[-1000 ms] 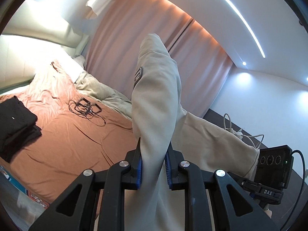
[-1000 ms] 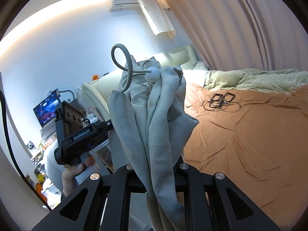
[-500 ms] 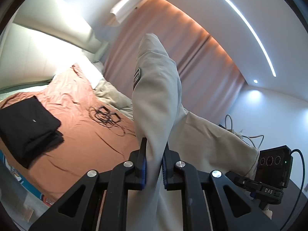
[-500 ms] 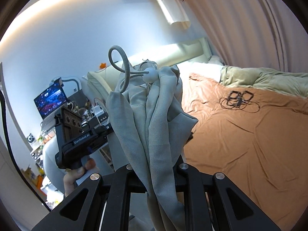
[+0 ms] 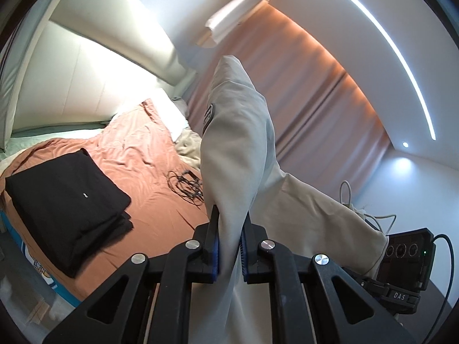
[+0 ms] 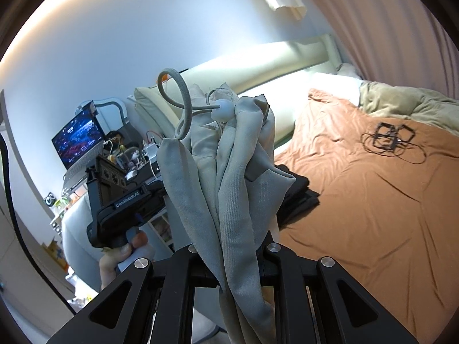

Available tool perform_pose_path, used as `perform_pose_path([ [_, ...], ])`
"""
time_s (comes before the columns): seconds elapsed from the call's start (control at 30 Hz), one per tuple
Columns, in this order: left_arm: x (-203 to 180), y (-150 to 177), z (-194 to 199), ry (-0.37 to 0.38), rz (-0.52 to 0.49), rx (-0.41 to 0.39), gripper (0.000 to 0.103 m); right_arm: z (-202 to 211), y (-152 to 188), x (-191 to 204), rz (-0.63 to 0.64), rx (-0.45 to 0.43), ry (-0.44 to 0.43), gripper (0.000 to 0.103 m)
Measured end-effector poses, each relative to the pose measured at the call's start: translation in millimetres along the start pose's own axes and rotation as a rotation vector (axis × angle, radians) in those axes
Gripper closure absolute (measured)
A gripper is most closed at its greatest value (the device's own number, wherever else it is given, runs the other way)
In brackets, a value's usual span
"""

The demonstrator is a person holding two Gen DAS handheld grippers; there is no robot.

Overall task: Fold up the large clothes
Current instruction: 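Carry the folded garment with both grippers toward the black garment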

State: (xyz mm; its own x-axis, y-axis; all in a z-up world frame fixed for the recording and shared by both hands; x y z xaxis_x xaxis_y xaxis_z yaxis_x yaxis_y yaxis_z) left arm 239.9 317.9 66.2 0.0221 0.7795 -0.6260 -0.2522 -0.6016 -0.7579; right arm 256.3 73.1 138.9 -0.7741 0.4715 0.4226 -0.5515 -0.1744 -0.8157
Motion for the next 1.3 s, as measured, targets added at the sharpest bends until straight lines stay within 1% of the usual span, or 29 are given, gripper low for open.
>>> perform_pose_path([
  [0.17,38,-36,-28,-0.033,0.013,0.011,0.091,-47,-22,-15,-0.009,0.019,-0.038,0.089],
  [0.37,72,-78,-43,-0.064,0.0,0.003,0.091,-105,-47,-26,-0.035,0.03,-0.103,0.089],
  [0.5,96,-110,-38,-0.099,-0.014,-0.016,0.091,-146,-62,-15,-0.023,0.043,-0.157,0.089],
  [0.67,123,-147,-24,-0.168,-0.039,-0.054,0.091,-199,-74,5,-0.029,0.055,-0.239,0.089],
  [0.87,153,-183,2,-0.272,-0.071,-0.093,0.091,-257,-75,29,-0.071,0.059,-0.341,0.089],
  [0.97,163,-195,7,-0.304,-0.082,-0.099,0.091,-283,-73,34,-0.122,0.058,-0.401,0.089],
  [1.07,173,-202,3,-0.34,-0.1,-0.093,0.091,-307,-70,29,-0.202,0.06,-0.46,0.089],
  [1.17,187,-205,-17,-0.365,-0.106,-0.069,0.091,-327,-62,17,-0.28,0.064,-0.499,0.088],
  [1.3,205,-199,-52,-0.377,-0.101,-0.027,0.092,-354,-49,-9,-0.348,0.074,-0.516,0.088],
])
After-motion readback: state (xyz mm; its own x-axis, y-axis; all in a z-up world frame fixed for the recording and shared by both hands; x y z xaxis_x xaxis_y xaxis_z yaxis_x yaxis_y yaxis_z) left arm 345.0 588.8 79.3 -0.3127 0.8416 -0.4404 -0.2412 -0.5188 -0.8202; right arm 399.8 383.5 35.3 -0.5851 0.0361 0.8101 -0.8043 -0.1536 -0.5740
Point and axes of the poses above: each gripper's, at about its wrist camera, not at the fingertips, and z roughly against the way its jaws point, x to its left, y to its underside, the point moved 5 cm from there along -z, roughly the way its jaws point, and after that the axes turned 2 degrees about -y, right-handed, at the moved point
